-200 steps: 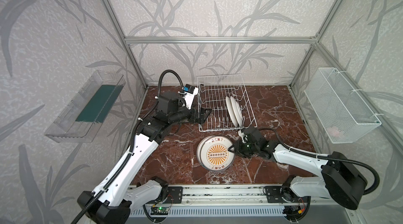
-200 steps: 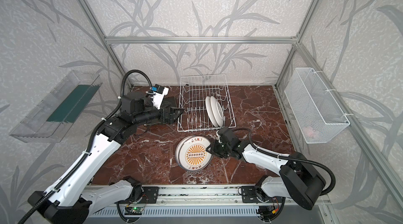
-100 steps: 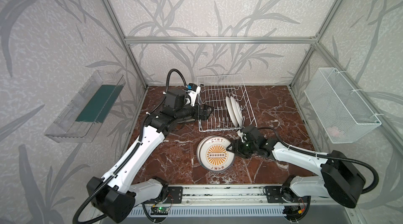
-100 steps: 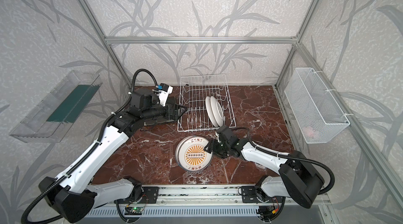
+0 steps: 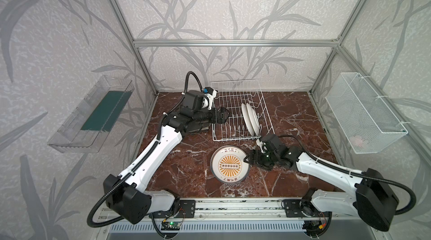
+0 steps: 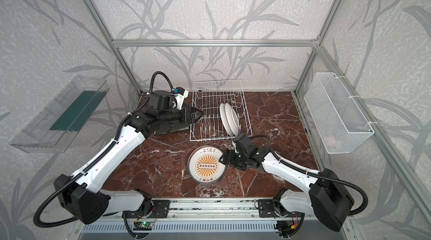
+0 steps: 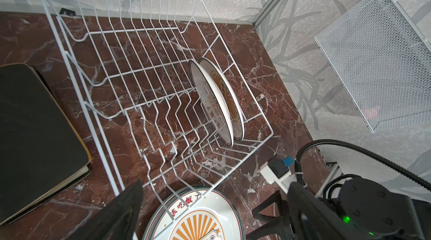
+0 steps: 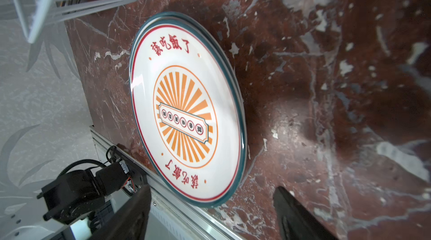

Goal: Unload the plates from the dish rack
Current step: 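Open the right gripper, leaving the plate flat on the stack, then close the left gripper on the next sunburst plate while the right gripper withdraws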

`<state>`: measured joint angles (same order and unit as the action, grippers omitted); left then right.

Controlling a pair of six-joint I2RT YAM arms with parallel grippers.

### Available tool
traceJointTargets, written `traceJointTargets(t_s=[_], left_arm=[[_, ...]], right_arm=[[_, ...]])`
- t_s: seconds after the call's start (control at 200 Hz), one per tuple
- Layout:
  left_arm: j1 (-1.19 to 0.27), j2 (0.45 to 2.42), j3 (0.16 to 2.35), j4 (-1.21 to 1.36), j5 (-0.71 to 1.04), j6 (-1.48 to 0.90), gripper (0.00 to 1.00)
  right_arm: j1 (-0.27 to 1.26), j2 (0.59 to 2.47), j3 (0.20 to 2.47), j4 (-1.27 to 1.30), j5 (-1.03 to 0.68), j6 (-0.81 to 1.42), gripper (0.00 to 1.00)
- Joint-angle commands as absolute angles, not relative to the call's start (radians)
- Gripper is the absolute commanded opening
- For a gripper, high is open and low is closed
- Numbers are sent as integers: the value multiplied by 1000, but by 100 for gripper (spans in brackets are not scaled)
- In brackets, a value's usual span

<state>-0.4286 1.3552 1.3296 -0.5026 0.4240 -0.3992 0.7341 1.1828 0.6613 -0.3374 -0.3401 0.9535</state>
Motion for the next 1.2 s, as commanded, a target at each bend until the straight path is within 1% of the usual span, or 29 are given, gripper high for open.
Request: traceJointTargets(t_s=[0.0,0.14,0.255,0.38,0.49,0.535,0.73,0.815,0.91,1.115,1.195], left_arm=[[-440,1409,1382,-492,468,-487,95],[-462,1492,1432,-501,472,-517,90],[-480,1568,1488,-512,497,-544,84],[-508,1650,1557,-537,500,-561,80],[-521,1730,1645,-593,501,-559,74],[-527,1761,1679,-618,503,-559,70],[-545,1893,1835,-743,484,-531,61],[-550,1935,1867,-771,481,-535,57],[-552,1969,1890,-797,470,-534,55],[-554,2006,1893,-754,510,-555,48],[-552,2032,1905,-738,540,-567,44]], right_arm=[[734,1093,699,-464,-254,879,100],[704,981,731,-538,-192,777,99],[641,924,772,-597,-176,685,99],[557,892,812,-639,-172,573,99],[478,891,856,-675,-184,497,99],[448,894,874,-687,-190,472,99],[331,887,921,-702,-245,426,99],[299,884,930,-697,-265,418,99],[274,884,939,-692,-288,415,99],[246,891,938,-665,-315,409,99],[237,899,935,-653,-326,411,99]])
